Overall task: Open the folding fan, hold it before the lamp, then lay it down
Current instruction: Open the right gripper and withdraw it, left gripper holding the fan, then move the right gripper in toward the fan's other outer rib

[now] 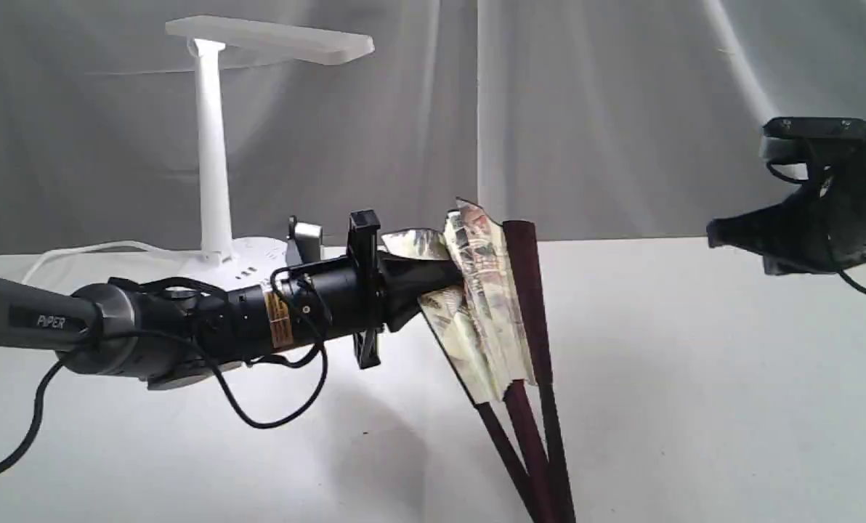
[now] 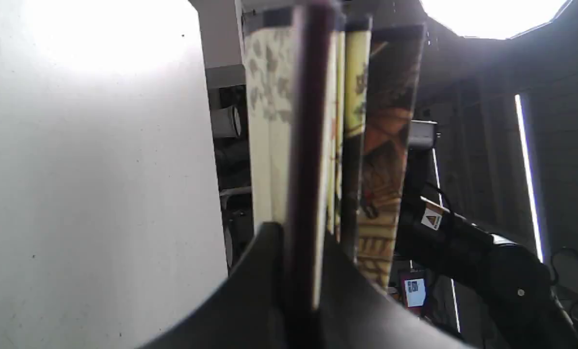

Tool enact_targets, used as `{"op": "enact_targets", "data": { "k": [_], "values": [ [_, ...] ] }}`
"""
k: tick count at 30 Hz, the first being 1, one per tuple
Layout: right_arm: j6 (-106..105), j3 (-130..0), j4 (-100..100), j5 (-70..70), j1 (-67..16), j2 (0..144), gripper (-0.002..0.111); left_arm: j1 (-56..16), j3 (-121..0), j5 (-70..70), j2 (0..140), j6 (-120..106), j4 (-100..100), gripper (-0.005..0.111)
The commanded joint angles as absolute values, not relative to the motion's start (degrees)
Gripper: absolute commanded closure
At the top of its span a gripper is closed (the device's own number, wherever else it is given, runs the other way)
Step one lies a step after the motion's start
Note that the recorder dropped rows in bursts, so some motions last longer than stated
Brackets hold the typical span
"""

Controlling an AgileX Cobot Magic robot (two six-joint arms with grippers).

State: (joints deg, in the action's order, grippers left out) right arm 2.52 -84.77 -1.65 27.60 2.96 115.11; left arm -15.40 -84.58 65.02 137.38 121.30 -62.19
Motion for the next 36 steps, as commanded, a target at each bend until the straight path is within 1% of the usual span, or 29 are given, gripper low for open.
{"op": "enact_targets", "data": {
  "k": [1,2,6,8,11,14,18,21,25,27,29,33,34,36],
  "values": [
    [0.41,-76.43,1.95,8.62,1.10,111.72,0.108,-15.24,-84.62,65.83,136.87,122.52,-61.84,0.107],
    [0.66,-73.12,2.22,2.03,0.33,110.59,0.108,-15.24,-84.62,65.96,136.87,122.52,-61.84,0.107],
    [2.07,-55.26,4.88,-36.18,-3.14,108.37,0.108,-15.24,-84.62,66.11,136.87,122.52,-62.12,0.107],
    [2.85,-48.52,5.43,-49.32,-4.56,108.37,0.108,-15.24,-84.62,66.24,136.87,122.52,-62.77,0.107],
    [3.45,-39.86,5.17,-63.40,-6.09,108.48,0.108,-15.24,-84.62,66.67,136.87,122.52,-63.58,0.107],
    [6.74,-33.30,5.17,-69.96,-6.84,108.60,0.108,-15.24,-84.62,67.43,136.87,122.52,-63.58,0.107],
    [15.98,-31.22,4.74,-69.96,-6.84,111.73,0.108,-15.24,-84.62,67.70,136.77,122.52,-63.82,0.107],
    [22.72,-34.35,-0.94,-69.96,-6.73,115.52,0.108,-15.24,-84.62,69.61,136.77,122.52,-63.82,0.107],
    [40.25,-44.29,-24.40,-68.91,-2.82,119.76,0.108,-15.24,-84.62,69.96,136.77,122.52,-63.99,0.107],
    [55.30,-52.37,-42.57,-64.44,1.36,121.02,0.108,-15.24,-84.62,69.96,136.77,122.52,-64.24,0.107],
    [71.83,-60.40,-61.18,-63.13,5.61,121.73,0.108,-15.24,-84.62,69.96,136.77,122.52,-65.07,0.107],
    [104.11,-76.06,-93.64,-66.26,11.62,123.10,0.108,-15.24,-84.62,69.96,136.77,122.52,-67.00,0.107],
    [109.13,-78.17,-98.85,-68.63,12.28,123.54,0.108,-15.24,-84.62,69.96,136.77,122.52,-67.78,0.107],
    [115.98,-82.94,-99.95,-69.96,13.35,125.11,0.108,-15.24,-84.62,69.96,136.77,122.52,-69.60,0.107]
  ]
}}
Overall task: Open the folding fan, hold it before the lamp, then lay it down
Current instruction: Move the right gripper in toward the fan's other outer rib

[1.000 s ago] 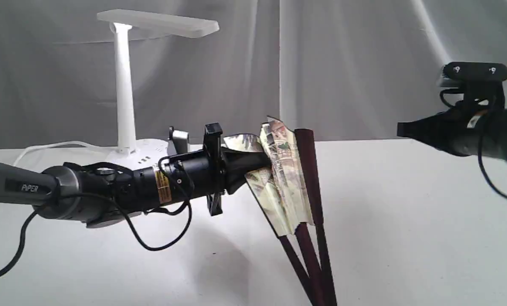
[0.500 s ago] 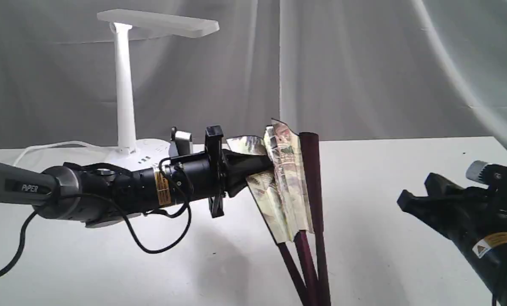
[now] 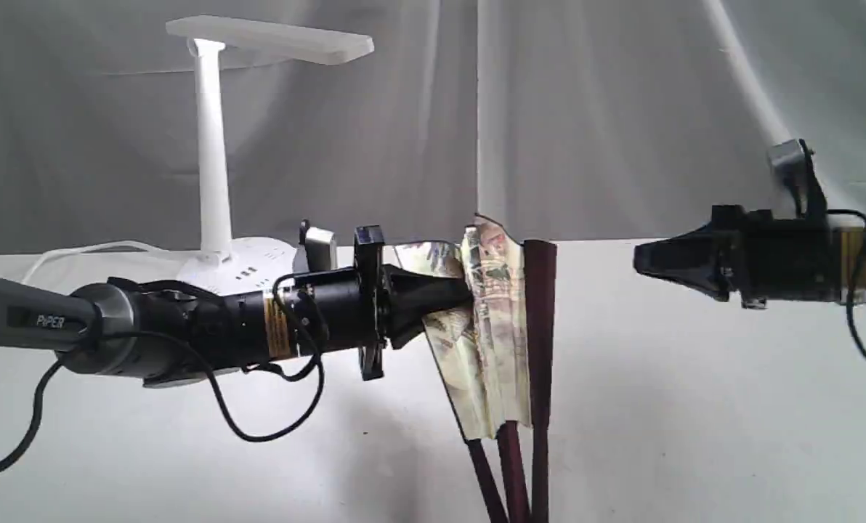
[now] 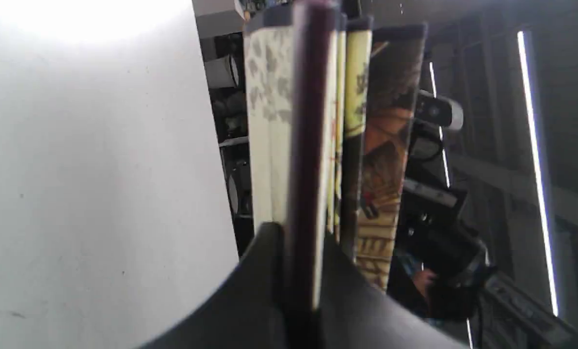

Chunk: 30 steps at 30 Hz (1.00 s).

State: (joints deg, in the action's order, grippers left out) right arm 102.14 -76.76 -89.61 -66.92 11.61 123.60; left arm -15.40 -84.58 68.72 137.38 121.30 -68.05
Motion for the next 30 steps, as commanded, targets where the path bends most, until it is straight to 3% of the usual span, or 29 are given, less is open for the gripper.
{"op": "enact_targets", "data": {
  "k": [1,8,10,14,17,19,30],
  "values": [
    [117.99,-83.74,-99.95,-69.96,13.35,125.11,0.108,-15.24,-84.62,69.96,136.77,122.52,-70.46,0.107],
    [118.84,-84.75,-99.95,-69.96,8.91,128.10,0.108,-15.24,-84.62,69.96,136.77,122.52,-66.93,0.107],
    [118.65,-84.75,-99.95,-69.96,6.69,128.82,0.103,-15.24,-84.62,69.96,136.77,122.52,-65.68,0.107],
    [118.65,-84.75,-98.28,-69.96,3.40,129.08,0.078,-15.24,-84.62,69.96,136.77,122.52,-65.18,0.107],
    [119.05,-84.75,-95.21,-69.96,2.44,129.08,0.053,-15.24,-84.62,69.96,136.77,122.52,-62.92,0.107],
    [119.22,-84.75,-92.05,-69.96,2.09,129.08,0.044,-15.24,-84.62,69.96,136.77,122.52,-61.61,0.107],
    [119.53,-84.75,-95.39,-69.96,2.21,129.08,0.042,-14.75,-84.62,67.86,136.77,122.52,-59.77,0.107]
  ]
}}
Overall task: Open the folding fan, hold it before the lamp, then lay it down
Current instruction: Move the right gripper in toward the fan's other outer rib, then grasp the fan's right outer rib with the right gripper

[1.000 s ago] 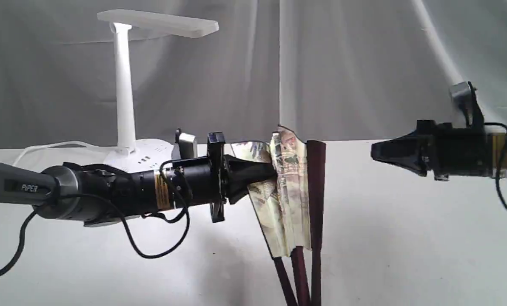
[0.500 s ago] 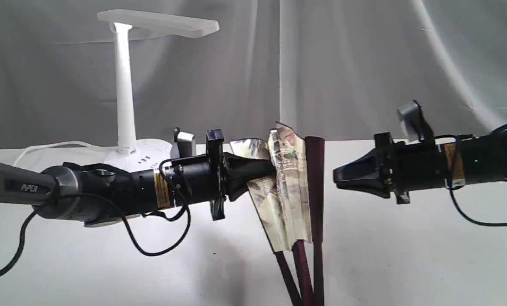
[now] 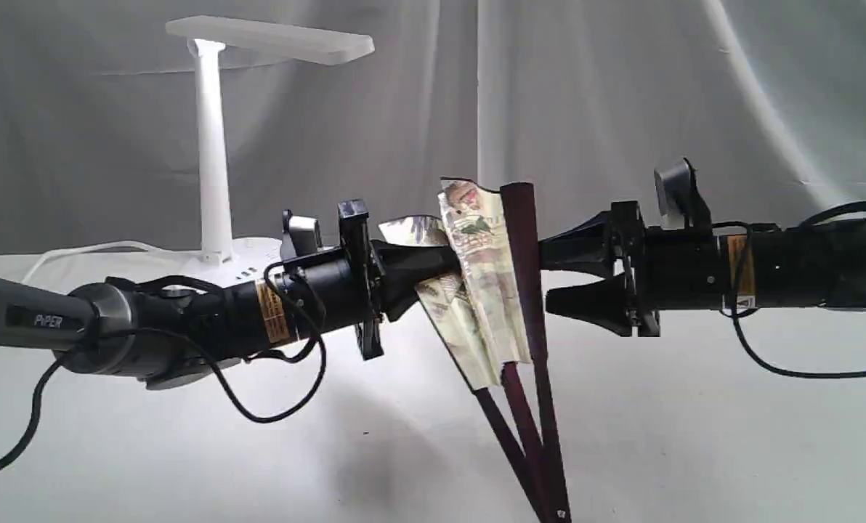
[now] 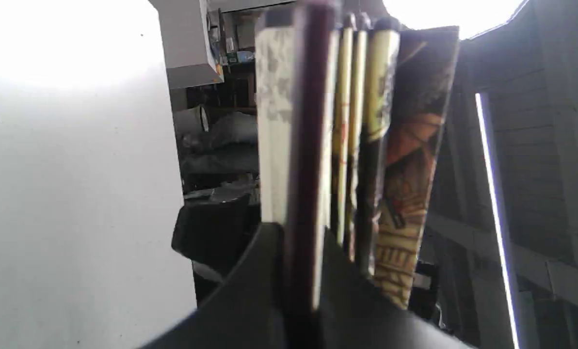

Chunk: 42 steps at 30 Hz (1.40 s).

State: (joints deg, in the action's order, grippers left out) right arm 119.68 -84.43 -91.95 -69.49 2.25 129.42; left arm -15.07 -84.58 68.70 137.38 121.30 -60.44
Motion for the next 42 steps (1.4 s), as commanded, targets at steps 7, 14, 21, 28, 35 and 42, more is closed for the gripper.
{"op": "enact_targets", "data": {
  "k": [7,14,21,28,35,42],
  "values": [
    [119.53,-84.75,-97.75,-69.96,2.35,129.08,0.042,-14.75,-84.62,63.63,136.77,122.52,-60.28,0.107],
    [119.53,-84.75,-94.98,-69.96,2.35,129.08,0.042,-14.19,-84.39,61.84,136.77,122.52,-61.82,0.107],
    [116.90,-84.75,-97.50,-69.96,2.35,129.08,0.042,-13.33,-83.59,67.54,136.77,122.63,-67.66,0.107],
    [117.55,-84.75,-99.67,-69.96,1.51,129.08,0.044,-12.92,-83.59,69.96,136.77,122.62,-69.77,0.107],
    [118.74,-84.75,-94.76,-69.96,-1.35,130.24,0.044,-12.92,-83.59,69.96,136.77,122.62,-70.03,0.107],
    [119.50,-84.75,-89.13,-69.96,-2.66,130.40,0.049,-12.92,-83.59,69.96,136.77,122.62,-69.69,0.107]
  ]
}}
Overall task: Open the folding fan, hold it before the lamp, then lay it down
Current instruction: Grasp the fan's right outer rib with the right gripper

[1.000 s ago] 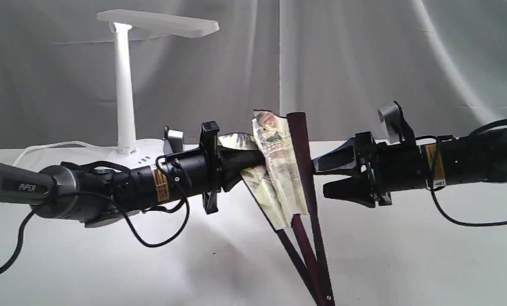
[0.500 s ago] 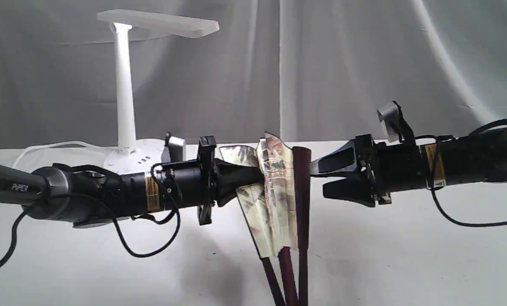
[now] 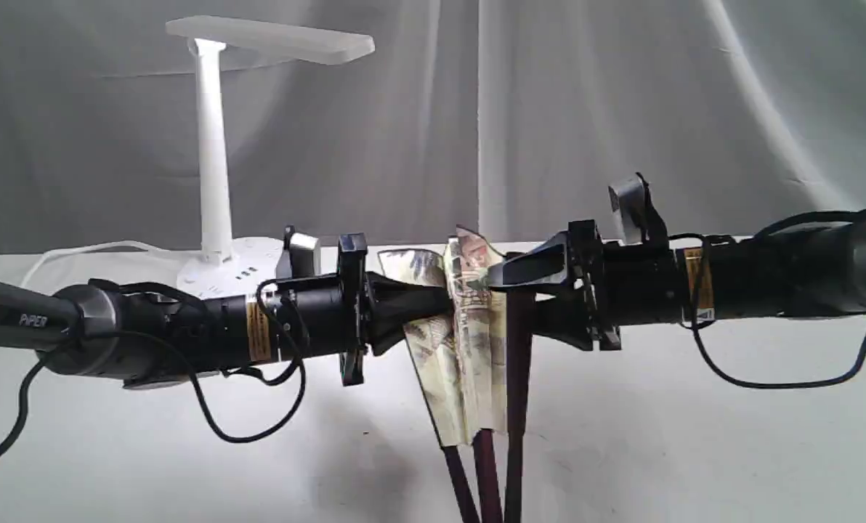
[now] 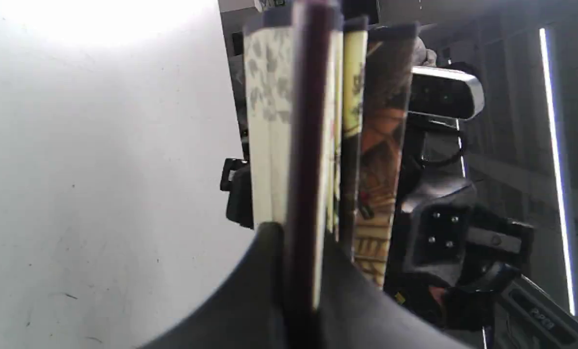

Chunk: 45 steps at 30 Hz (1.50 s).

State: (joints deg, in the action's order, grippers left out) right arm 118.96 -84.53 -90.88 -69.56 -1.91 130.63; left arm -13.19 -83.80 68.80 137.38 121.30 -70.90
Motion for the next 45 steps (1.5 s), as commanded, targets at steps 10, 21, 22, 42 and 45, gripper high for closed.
{"op": "enact_targets", "data": {
  "k": [10,21,22,42,45],
  "values": [
    [119.50,-84.75,-86.78,-65.73,-5.10,130.40,0.065,-12.92,-83.59,69.96,136.77,122.62,-71.33,0.107],
    [119.50,-84.75,-86.10,-69.96,-3.19,130.40,0.076,-12.92,-83.59,69.96,136.77,122.62,-70.85,0.107],
    [119.50,-84.75,-86.10,-69.96,-3.19,130.40,0.079,-12.92,-83.59,69.96,136.77,122.62,-70.85,0.107],
    [119.50,-84.75,-83.31,-69.96,-3.19,130.40,0.108,-12.66,-83.59,69.96,136.77,122.50,-70.63,0.102],
    [119.50,-84.75,-82.12,-69.96,-3.19,130.40,0.108,-12.53,-83.59,69.96,136.77,122.50,-70.51,0.094]
  ]
}}
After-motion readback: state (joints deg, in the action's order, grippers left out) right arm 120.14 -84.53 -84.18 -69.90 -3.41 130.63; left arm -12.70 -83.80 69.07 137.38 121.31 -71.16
